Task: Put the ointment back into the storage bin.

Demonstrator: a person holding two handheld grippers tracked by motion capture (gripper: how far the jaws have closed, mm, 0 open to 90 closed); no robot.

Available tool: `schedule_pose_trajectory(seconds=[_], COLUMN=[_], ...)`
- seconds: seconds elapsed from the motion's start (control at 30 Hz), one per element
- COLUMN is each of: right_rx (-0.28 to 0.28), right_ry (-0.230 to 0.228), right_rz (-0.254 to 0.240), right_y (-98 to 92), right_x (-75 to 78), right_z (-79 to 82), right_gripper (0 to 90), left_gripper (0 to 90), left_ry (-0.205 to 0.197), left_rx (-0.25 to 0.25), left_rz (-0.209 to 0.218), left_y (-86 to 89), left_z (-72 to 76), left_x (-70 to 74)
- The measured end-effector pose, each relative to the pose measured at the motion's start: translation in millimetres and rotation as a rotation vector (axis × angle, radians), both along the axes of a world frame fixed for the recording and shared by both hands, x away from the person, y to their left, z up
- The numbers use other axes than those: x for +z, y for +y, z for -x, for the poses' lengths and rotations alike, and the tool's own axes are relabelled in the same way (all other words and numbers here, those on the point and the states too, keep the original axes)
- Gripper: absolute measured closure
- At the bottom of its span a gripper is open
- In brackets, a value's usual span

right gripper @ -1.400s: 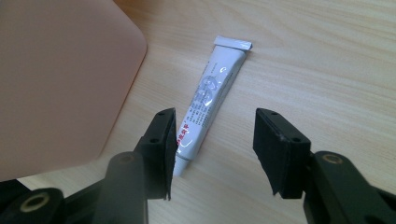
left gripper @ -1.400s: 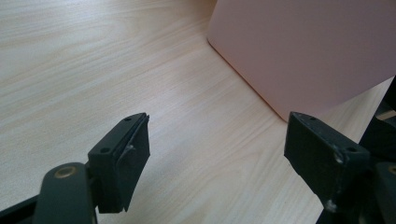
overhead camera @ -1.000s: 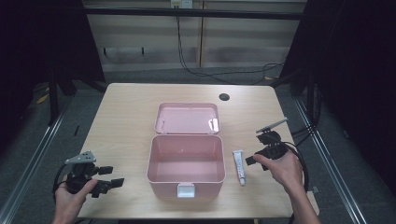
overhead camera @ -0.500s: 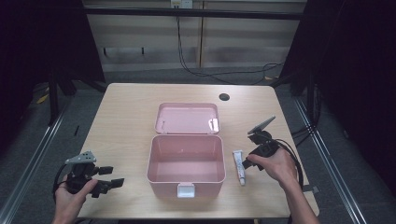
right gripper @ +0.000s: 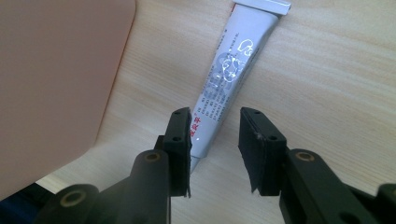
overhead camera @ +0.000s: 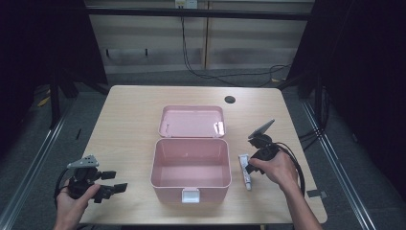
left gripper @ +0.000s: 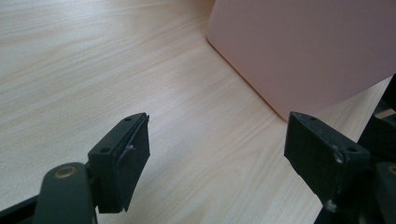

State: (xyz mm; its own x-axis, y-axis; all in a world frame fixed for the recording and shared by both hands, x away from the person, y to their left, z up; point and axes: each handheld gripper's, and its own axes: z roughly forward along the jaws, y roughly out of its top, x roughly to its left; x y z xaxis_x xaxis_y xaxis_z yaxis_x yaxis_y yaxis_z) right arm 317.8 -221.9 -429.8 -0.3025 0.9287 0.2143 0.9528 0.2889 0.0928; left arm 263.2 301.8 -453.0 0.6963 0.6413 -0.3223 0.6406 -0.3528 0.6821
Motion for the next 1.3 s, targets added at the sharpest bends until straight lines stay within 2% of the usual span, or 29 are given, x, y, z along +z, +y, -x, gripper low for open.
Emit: schedule_pose_trajectory(seconds=[0.27, 0.47, 0.53, 0.67, 0.87, 0.9, 1.2, 1.3], right_rx=[-0.005, 0.001, 0.002, -0.003, -0.005, -0.011, -0.006, 0.002], right_ry=[0.021, 0.041, 0.036, 0.042, 0.046, 0.048, 0.047, 0.052], right_rz=[0.027, 0.06, 0.08, 0.082, 0.109, 0.118, 0.126, 0.155], right_y=[6.3, 16.5, 17.6, 20.7, 21.9, 22.0, 25.6, 29.5], right_x=[-6.0, -16.3, -17.9, -19.9, -22.0, -23.1, -25.4, -29.3], right_z=[-5.4, -6.1, -6.7, -7.8, -8.6, -8.9, -10.1, -9.9], right_gripper=[65.0, 65.5, 65.8, 65.4, 65.4, 65.3, 64.1, 65.0], left_gripper=[22.2, 22.2, 22.2, 22.2, 22.2, 22.2, 22.2, 22.2], left_ry=[0.001, 0.0, 0.0, 0.002, -0.005, -0.001, -0.001, 0.001], left_rx=[0.0, 0.002, 0.003, 0.001, 0.005, 0.005, -0.001, 0.002], left_rz=[0.0, 0.0, 0.0, -0.001, 0.013, 0.004, 0.003, 0.003], left_y=[0.0, 0.0, -0.1, -0.2, 0.4, 0.0, 0.1, 0.0], left_z=[0.0, 0.0, 0.0, -0.2, 0.8, 0.3, -0.2, -0.2], left_x=[0.0, -0.1, -0.2, -0.3, 0.8, 0.2, 0.0, -0.1])
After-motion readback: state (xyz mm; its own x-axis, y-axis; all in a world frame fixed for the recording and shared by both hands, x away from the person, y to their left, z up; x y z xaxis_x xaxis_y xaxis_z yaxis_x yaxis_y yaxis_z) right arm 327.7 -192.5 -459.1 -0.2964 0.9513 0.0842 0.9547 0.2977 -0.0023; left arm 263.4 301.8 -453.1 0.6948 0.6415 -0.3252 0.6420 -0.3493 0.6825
